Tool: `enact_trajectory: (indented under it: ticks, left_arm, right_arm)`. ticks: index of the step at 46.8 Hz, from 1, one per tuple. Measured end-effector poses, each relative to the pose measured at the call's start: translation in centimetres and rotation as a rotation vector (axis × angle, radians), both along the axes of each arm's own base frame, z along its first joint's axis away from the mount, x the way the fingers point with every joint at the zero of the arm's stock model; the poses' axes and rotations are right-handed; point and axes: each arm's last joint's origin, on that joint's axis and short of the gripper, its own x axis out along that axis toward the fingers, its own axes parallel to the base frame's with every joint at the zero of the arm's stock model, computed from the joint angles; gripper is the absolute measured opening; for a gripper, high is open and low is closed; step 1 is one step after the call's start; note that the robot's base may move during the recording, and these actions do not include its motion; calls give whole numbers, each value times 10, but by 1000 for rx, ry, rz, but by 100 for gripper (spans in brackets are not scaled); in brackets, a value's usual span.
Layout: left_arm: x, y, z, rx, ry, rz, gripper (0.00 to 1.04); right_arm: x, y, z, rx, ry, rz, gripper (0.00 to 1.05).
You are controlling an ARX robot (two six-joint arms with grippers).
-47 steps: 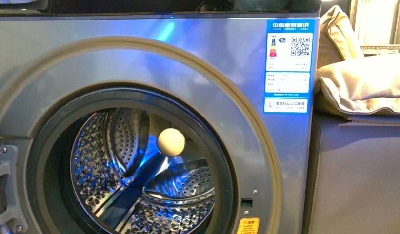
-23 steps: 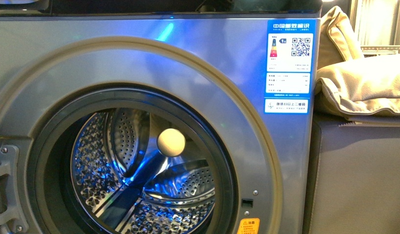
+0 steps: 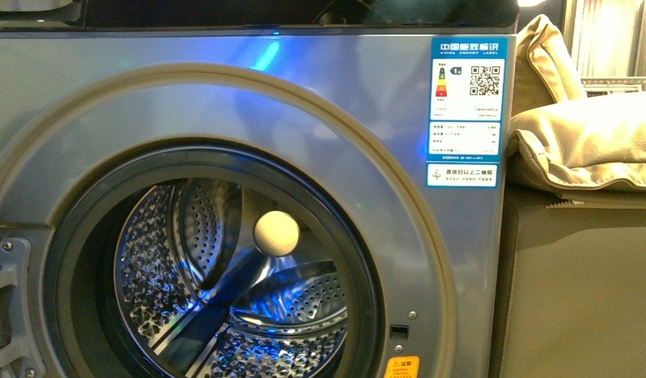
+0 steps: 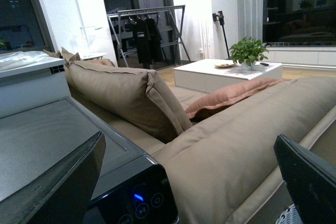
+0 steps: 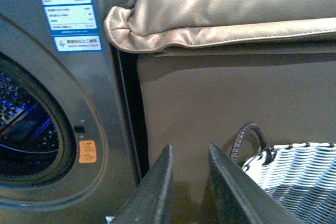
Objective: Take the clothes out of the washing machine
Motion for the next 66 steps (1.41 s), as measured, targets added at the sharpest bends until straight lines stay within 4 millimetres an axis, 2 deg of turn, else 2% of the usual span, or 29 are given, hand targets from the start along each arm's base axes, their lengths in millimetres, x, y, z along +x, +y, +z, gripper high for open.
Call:
enact_trajectory:
  ticks: [3,5,9,16,25,29,31,39,44,45,49,52,55,60,63,66]
  left_arm:
    - [0,0,0,-1,0,1,98]
    - [0,-1,2,-18,111,95,98]
    - [2,11,3,-69,309,332,98]
    - [0,36,1,-164,350,568,98]
    - [-24,75,1,-260,335,683,98]
    - [-34,86,-1,-281,337,705,98]
    - [-41,93,-6,-233,349,693,93]
    - [-62,123,-64,-180,343,639,66]
    - [-77,149,-120,-183,329,646,46]
    - [-77,153,-140,-168,338,649,41]
    - [-83,166,-179,-160,338,654,26]
    - [-82,173,-216,-135,357,659,12]
    - [-82,178,-237,-117,374,664,3]
    - [-84,188,-281,-92,399,664,4]
    - [-86,194,-299,-93,400,674,4]
    - [-89,199,-314,-96,399,679,4]
  right_arm:
    - [-7,0,-10,-4,4,0,11]
    - [-10,0,-17,-5,-7,-1,2]
    - [-12,0,-29,-8,-21,-2,2]
    - [-11,0,-49,-8,-5,-4,2]
    - [-12,0,-63,-8,-7,-5,2]
    - [-12,0,-69,-8,-6,-5,2]
    - [-12,0,-71,-8,-8,-4,2]
    - [-11,0,-79,-8,-5,-5,2]
    - [-12,0,-83,-8,-7,-4,2]
    - [-12,0,-84,-8,-8,-4,2]
    - [-12,0,-86,-8,-8,-5,2]
    - [-12,0,-88,-8,-9,-4,2]
    - [-12,0,-90,-8,-6,-5,2]
    - [-12,0,-93,-8,-10,-5,2]
    - [-12,0,-103,-8,-10,-3,2]
    - [-12,0,-104,-8,-7,-4,2]
